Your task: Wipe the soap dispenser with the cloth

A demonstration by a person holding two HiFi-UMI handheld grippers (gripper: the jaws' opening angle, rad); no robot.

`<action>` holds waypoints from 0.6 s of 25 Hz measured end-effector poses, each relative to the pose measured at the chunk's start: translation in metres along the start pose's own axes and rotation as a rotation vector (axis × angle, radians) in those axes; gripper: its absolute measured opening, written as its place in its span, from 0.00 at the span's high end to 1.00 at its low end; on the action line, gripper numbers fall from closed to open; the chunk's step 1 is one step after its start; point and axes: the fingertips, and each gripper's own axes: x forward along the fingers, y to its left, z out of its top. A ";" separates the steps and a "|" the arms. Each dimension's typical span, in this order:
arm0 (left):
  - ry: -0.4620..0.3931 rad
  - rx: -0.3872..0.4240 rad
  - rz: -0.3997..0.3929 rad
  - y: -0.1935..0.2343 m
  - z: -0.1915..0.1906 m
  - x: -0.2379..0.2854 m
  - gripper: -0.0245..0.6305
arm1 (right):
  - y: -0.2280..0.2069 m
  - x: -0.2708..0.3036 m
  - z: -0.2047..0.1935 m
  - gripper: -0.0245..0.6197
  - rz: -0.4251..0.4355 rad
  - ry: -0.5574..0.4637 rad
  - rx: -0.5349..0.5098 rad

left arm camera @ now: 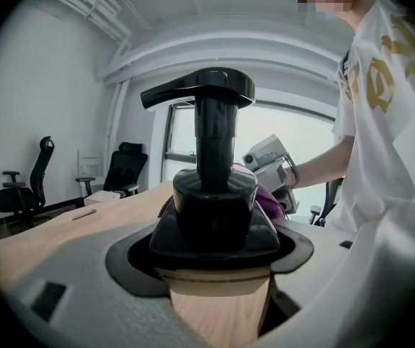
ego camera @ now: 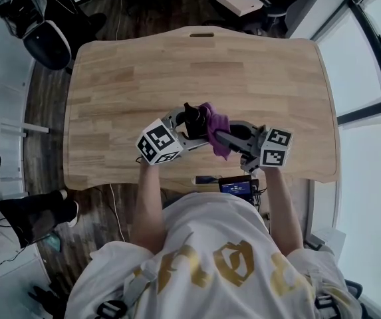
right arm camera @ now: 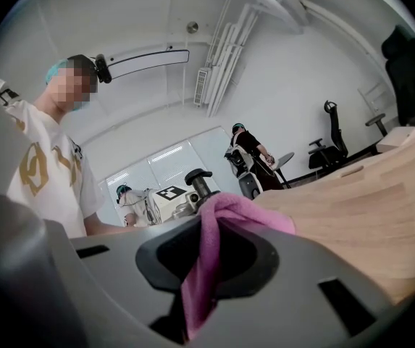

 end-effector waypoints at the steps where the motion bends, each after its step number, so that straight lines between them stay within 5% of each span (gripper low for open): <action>1: -0.003 -0.001 0.003 0.001 0.001 -0.001 0.44 | 0.000 0.001 0.001 0.88 -0.002 -0.007 -0.001; 5: -0.018 -0.010 0.008 0.002 0.003 -0.003 0.44 | -0.003 0.001 0.005 0.88 -0.011 -0.050 0.017; 15: -0.020 0.009 -0.040 -0.011 0.012 0.001 0.44 | -0.044 0.000 0.011 0.89 -0.245 -0.080 0.029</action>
